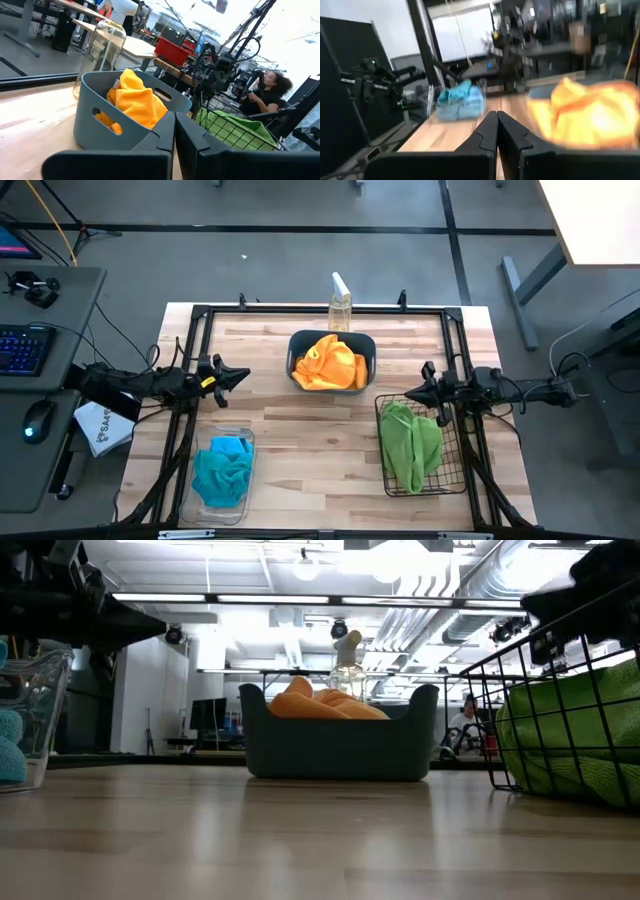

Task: Sort microfiber towel by color & place in baskets
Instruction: Return to Home Position

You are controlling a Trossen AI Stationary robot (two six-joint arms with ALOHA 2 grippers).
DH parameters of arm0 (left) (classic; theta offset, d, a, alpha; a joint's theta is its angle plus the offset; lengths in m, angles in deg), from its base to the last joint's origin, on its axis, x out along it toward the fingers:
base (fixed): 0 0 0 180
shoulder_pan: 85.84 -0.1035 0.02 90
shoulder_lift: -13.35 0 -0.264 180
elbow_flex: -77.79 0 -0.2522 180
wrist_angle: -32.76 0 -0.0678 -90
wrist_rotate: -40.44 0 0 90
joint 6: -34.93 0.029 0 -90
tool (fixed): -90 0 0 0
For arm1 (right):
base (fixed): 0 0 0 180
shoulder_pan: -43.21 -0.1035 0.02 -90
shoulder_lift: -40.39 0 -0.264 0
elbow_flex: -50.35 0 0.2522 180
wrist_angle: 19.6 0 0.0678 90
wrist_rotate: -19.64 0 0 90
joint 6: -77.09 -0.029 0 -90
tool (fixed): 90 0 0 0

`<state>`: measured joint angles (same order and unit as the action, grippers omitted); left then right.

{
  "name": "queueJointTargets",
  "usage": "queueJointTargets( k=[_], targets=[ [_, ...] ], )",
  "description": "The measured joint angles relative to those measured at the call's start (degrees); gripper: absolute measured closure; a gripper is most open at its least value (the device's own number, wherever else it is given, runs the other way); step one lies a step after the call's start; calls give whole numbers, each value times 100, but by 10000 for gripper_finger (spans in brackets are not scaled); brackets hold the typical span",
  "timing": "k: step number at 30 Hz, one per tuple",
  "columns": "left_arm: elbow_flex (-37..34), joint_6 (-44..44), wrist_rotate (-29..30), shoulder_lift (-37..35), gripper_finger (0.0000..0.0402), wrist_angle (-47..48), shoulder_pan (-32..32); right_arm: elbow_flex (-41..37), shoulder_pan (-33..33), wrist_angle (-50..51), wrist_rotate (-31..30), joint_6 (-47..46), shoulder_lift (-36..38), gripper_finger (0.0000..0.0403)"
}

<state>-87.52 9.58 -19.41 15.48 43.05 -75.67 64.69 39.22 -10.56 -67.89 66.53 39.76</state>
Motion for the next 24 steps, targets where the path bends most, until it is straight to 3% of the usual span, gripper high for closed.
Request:
queueJointTargets(
  k=[8,24],
  targets=[
    [0,0,1,0,401,0,0,4,0,393,-47,-1003,-41,403],
    [0,2,0,0,401,0,0,9,0,411,-47,-1002,-41,403]
  ],
)
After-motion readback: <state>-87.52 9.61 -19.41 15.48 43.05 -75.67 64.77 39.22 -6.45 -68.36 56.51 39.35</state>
